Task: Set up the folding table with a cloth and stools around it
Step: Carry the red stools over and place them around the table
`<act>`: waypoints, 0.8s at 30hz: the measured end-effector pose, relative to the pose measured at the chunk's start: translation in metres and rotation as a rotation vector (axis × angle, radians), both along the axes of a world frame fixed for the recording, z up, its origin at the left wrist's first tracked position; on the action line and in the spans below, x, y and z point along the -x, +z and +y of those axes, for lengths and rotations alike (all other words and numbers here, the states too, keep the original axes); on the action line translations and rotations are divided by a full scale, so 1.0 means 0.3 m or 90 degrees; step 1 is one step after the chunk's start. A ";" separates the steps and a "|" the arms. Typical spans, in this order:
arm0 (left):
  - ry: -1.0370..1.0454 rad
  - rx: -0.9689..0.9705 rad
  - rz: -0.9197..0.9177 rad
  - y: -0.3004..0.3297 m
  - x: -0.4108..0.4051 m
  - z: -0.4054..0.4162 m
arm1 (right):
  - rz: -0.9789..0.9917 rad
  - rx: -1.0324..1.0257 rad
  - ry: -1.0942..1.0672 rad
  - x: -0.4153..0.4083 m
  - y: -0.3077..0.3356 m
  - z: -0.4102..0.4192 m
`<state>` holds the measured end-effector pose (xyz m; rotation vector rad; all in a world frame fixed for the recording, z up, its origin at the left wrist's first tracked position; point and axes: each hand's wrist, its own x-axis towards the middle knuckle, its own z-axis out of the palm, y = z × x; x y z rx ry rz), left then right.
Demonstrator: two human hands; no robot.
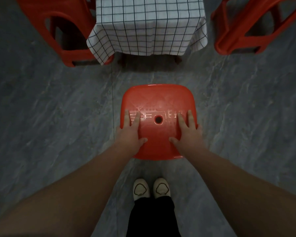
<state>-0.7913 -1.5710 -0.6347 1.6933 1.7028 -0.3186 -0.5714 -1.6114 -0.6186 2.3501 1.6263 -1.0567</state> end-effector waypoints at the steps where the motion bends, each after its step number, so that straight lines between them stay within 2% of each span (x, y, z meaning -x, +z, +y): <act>1: -0.001 0.002 0.000 0.006 0.000 -0.020 | 0.005 0.001 -0.002 0.002 0.003 -0.019; 9: 0.007 0.027 0.012 0.060 -0.011 -0.145 | -0.001 0.021 0.012 0.002 0.009 -0.130; 24: 0.021 0.042 0.014 0.078 -0.007 -0.195 | -0.018 0.046 0.026 0.005 -0.010 -0.177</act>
